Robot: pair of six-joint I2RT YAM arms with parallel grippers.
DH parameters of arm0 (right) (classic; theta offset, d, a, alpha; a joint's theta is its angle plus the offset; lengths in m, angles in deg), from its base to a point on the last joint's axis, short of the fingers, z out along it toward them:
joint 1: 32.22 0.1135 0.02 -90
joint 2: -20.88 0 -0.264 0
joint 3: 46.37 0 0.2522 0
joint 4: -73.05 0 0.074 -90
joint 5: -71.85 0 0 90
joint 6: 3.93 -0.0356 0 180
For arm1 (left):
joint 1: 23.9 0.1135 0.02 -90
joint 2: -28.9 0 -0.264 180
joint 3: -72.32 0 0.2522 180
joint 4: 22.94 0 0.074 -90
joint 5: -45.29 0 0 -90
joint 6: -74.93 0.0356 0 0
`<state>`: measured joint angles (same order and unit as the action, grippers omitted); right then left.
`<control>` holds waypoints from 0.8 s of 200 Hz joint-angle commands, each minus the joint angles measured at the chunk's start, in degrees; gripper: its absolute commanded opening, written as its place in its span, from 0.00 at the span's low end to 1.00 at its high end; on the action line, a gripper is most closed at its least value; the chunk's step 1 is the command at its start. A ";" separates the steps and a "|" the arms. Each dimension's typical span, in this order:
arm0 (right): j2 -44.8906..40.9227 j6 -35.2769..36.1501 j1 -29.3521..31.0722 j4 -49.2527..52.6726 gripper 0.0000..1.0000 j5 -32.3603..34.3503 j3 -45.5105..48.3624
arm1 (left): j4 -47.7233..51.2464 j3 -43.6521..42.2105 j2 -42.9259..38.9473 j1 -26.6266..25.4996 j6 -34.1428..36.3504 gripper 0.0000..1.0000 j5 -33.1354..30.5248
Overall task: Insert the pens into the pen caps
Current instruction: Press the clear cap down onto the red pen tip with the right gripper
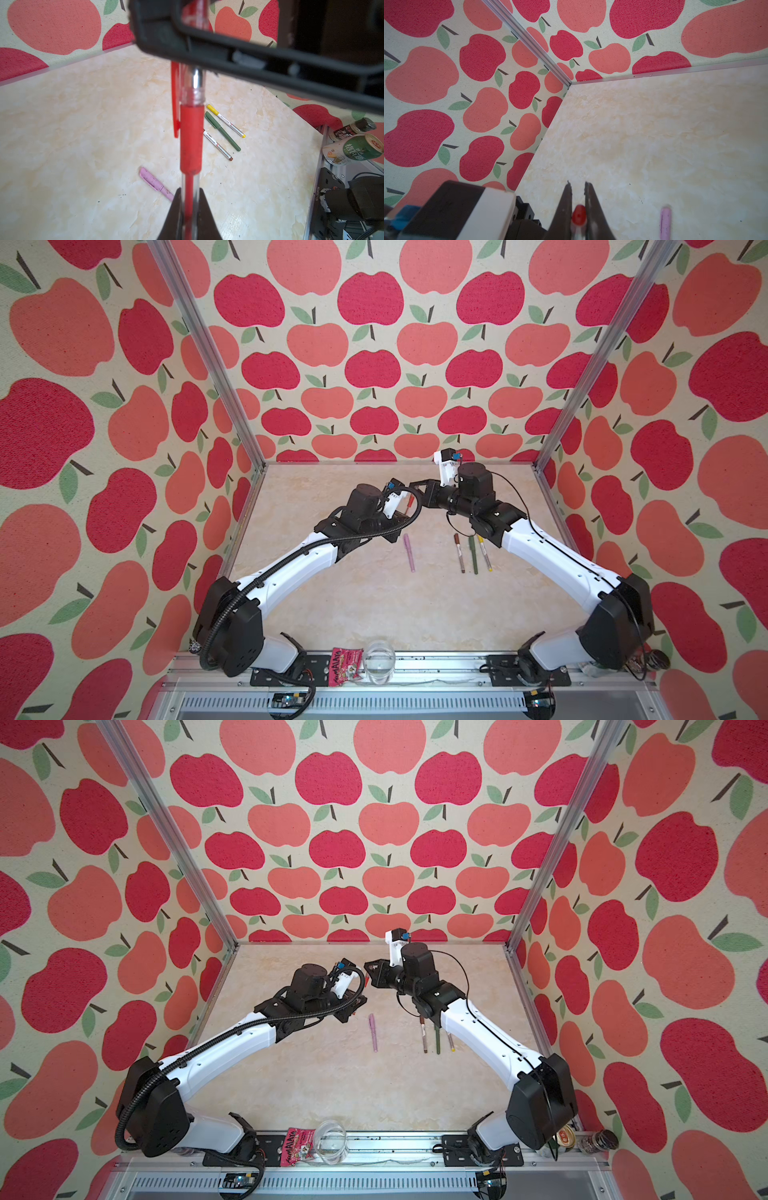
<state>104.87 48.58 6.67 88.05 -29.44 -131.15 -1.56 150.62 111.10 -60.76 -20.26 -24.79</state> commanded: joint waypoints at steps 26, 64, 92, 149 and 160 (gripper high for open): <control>2.67 -1.92 5.30 16.88 0.00 -12.49 7.15 | -26.16 11.80 -0.90 1.89 0.33 0.00 -0.41; 2.72 -2.52 6.01 16.34 0.00 -12.59 8.22 | -26.34 12.77 -0.38 2.94 0.27 0.00 0.17; 2.51 -2.99 6.37 15.75 0.00 -12.67 9.01 | -26.28 13.01 -0.20 3.68 0.40 0.00 0.55; 1.68 -1.42 4.96 17.08 0.05 -11.64 5.78 | -24.57 8.90 0.06 4.04 -1.88 0.00 2.84; 1.41 -0.96 3.82 17.14 0.06 -11.79 4.23 | -24.64 6.43 -0.11 3.88 -3.13 0.00 3.31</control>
<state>104.37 46.17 6.78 83.52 -27.84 -128.92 0.89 153.22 112.71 -58.69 -19.84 -19.74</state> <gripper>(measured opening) 0.125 0.115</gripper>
